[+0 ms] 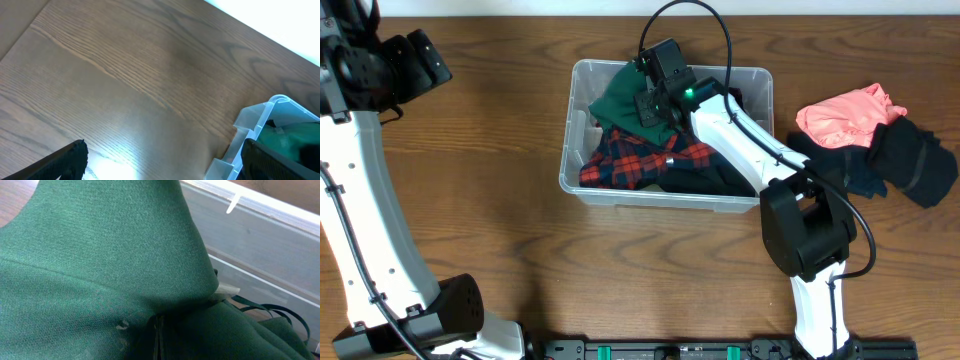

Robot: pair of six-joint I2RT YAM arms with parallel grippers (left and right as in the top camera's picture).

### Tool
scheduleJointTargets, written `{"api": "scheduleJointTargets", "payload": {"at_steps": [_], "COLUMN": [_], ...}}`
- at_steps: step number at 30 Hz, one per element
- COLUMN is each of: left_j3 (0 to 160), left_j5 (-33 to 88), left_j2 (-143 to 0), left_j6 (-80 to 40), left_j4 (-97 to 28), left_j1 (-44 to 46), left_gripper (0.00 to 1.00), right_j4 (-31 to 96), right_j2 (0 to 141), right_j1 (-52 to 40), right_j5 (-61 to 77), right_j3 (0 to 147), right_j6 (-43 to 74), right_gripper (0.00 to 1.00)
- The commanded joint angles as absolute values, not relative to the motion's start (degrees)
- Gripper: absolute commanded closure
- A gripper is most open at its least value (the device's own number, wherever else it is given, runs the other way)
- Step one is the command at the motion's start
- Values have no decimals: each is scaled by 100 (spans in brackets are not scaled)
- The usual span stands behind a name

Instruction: Pack container

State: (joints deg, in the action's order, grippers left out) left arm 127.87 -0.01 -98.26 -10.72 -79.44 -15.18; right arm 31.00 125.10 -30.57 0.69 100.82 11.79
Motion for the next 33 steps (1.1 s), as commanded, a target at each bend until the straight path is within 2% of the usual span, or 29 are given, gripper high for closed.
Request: {"api": "scheduleJointTargets", "payload": {"at_steps": [1,4,7,10,11,13,15,24,30,33], "left_j3": [12772,12772,12772,12772,12772,12774,12772,12772,12772,12772], "left_j5": [-27,-27,-27,-27,-27,-27,-27,-27,-27,-27], "left_j2": [-9848,-9848,-9848,-9848,-9848,-9848,-9848,-9848,-9848,-9848], "left_j6": [-1103,-1103,-1103,-1103,-1103,-1103,-1103,-1103,-1103,-1103], "left_j4": [-7944,-7944,-7944,-7942,-7944,-7942,-7944,-7944,-7944,-7942], "left_j1": [-1535,-1535,-1535,-1535,-1535,-1535,-1535,-1535,-1535,-1535], "left_gripper": [2,2,2,2,2,2,2,2,2,2], "right_j4": [3216,3236,3256,3253,3269,3352,3457,4619,6064,6578], "right_j2": [12650,12368,11972,11459,11281,10930,10615,9518,9312,9378], "right_j1": [-3039,-3041,-3039,-3041,-3041,-3039,-3020,-2279,-792,-30], "right_j5": [97,158,274,504,521,519,493,78,-344,-346], "right_j3": [10027,10040,10040,10040,10040,10040,10040,10040,10038,10001], "right_j6": [1328,1323,1319,1188,1166,1149,1149,1396,2633,2875], "right_gripper": [99,100,96,69,57,26,1,1,1,1]}}
